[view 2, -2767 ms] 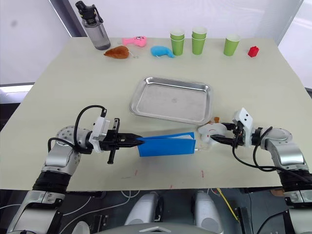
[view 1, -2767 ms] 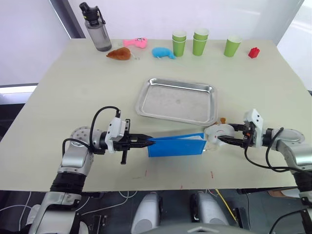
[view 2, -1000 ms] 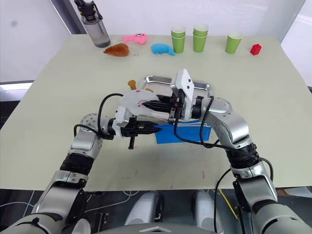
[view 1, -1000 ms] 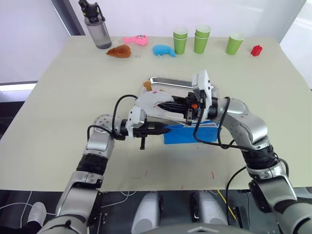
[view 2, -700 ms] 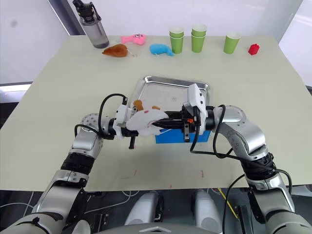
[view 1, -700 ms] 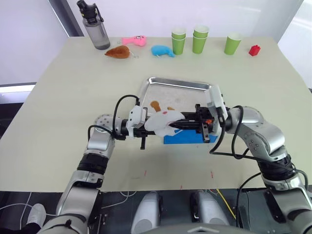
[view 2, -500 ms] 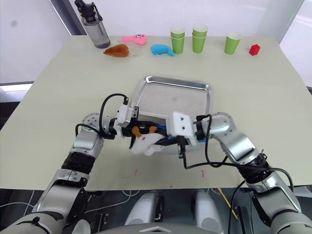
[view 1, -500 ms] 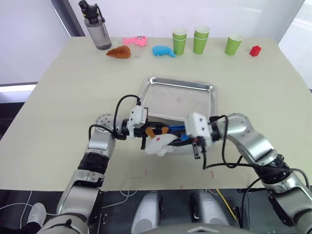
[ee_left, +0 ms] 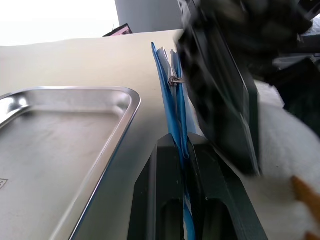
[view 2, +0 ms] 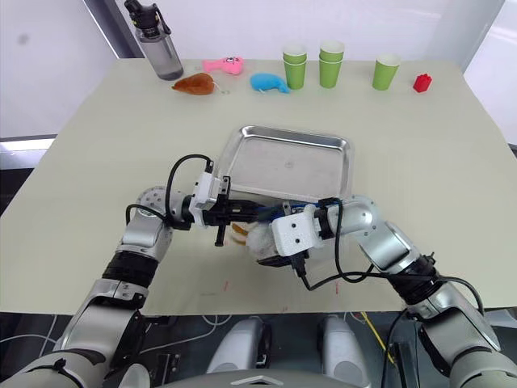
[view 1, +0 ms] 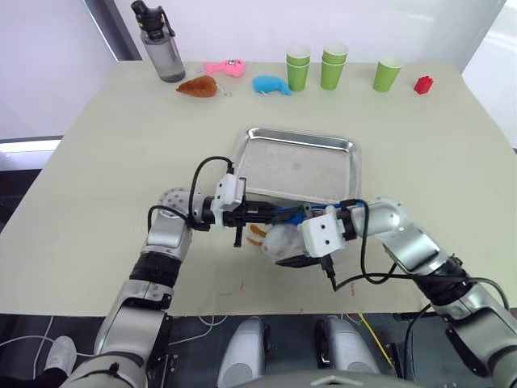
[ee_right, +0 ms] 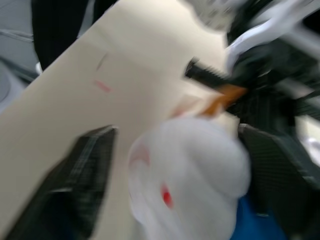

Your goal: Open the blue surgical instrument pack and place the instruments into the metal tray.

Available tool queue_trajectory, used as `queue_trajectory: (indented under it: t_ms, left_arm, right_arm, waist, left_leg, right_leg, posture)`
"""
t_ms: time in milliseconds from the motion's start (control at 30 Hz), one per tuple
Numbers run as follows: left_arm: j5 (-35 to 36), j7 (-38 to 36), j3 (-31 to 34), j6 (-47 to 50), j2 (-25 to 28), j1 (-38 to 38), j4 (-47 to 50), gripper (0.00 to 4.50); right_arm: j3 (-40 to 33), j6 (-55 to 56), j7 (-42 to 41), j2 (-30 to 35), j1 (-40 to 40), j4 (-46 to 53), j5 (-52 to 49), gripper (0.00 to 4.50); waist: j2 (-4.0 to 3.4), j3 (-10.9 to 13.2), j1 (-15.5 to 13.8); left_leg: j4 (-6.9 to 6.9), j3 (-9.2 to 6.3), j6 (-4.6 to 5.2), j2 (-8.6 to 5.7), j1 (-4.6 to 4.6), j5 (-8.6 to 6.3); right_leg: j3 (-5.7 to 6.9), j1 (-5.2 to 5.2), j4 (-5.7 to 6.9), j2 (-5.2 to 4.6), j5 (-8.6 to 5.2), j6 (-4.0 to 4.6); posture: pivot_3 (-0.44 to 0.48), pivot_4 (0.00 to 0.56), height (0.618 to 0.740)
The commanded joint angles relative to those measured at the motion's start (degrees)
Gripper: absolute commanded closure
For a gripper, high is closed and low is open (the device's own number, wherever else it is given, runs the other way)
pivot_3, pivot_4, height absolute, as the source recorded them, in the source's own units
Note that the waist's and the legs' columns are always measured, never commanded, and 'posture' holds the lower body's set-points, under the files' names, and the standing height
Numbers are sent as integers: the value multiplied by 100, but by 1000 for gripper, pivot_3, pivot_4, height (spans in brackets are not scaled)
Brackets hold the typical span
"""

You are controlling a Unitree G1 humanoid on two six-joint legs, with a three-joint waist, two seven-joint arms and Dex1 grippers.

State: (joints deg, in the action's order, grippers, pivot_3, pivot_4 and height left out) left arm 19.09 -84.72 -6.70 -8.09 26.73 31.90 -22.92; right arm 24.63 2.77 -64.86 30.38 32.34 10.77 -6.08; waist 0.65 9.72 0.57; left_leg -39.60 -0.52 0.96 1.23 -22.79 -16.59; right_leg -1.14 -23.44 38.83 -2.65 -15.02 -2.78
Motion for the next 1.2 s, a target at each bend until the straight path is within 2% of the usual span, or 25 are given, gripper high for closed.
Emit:
queue_trajectory:
  t_ms: [33, 200, 367, 600, 933, 967, 1000, 1033, 1100, 1200]
  left_arm:
    - [-146, 2, -128, -3, 7, -106, -7, 4500]
    - [-152, -48, -150, -58, 0, -69, -80, 4500]
    - [-160, -73, -173, -131, -37, -19, -173, 4500]
    - [-154, -85, -197, -193, -54, -9, -197, 4500]
    - [-128, -57, -165, -186, -19, -43, -129, 4500]
    - [-127, -52, -161, -186, -17, -47, -127, 4500]
    - [-129, -45, -159, -187, -16, -48, -126, 4500]
    - [-133, -32, -154, -196, -16, -50, -127, 4500]
    - [-135, -21, -148, -209, -14, -54, -128, 4500]
    - [-134, -20, -149, -216, -13, -57, -130, 4500]
  right_arm:
    - [-535, -143, -80, 200, -55, 456, -485, 50]
    - [-1576, -1011, 9, 533, -265, 847, -1688, 50]
    - [-2064, -1429, -223, 976, -648, 400, -2004, 50]
    - [-2108, -1456, -589, 1027, -1039, -586, -2035, 50]
    - [-1957, -1187, -920, 736, -923, -1362, -1802, 50]
    - [-1951, -1161, -933, 721, -916, -1414, -1776, 549]
    - [-1942, -1108, -956, 717, -910, -1463, -1735, 656]
    - [-1963, -1107, -968, 701, -900, -1501, -1748, 1157]
    - [-2012, -1122, -986, 677, -866, -1542, -1791, 1606]
    - [-2045, -1142, -1025, 665, -837, -1589, -1831, 2747]
  waist:
    - [1, -1, 3]
    - [1, -1, 2]
    - [3, -2, -27]
    - [3, -2, -13]
    - [3, -2, -11]
    - [2, -2, -12]
    - [3, -2, -14]
    - [2, -2, -14]
    - [2, -2, -11]
    - [2, -2, -13]
  left_leg:
    - [0, 1, 0, 0, 1, 0]
    - [0, 0, 0, 0, 0, 0]
    - [0, -1, 1, -1, 2, 0]
    - [0, 4, 2, -1, 4, 0]
    - [-1, 5, 2, -1, 4, 0]
    - [0, 5, 2, -1, 4, 0]
    - [0, 5, 2, -1, 4, 0]
    - [-1, 5, 2, -1, 4, 0]
    - [-1, 6, 2, -1, 4, 0]
    - [-2, 3, 1, -1, 4, 0]
  right_leg:
    - [0, 1, -1, 0, 0, 0]
    - [0, 1, 0, 0, 0, 0]
    - [1, 6, -2, -1, 0, 0]
    - [-2, 5, -1, 0, 0, 0]
    - [-3, 5, -1, 0, 0, 0]
    - [-3, 5, 0, 0, 0, 0]
    - [-3, 5, 0, 0, 0, 0]
    - [-3, 5, 0, 0, 0, 0]
    - [-4, 5, 0, 0, 0, -1]
    - [-2, 6, 1, 0, 0, 0]
  posture:
    - [0, 150, 734]
    - [0, 150, 734]
    - [0, 150, 734]
    - [0, 150, 734]
    - [0, 150, 734]
    - [0, 150, 734]
    - [0, 150, 734]
    - [0, 150, 734]
    - [0, 150, 734]
    - [0, 150, 734]
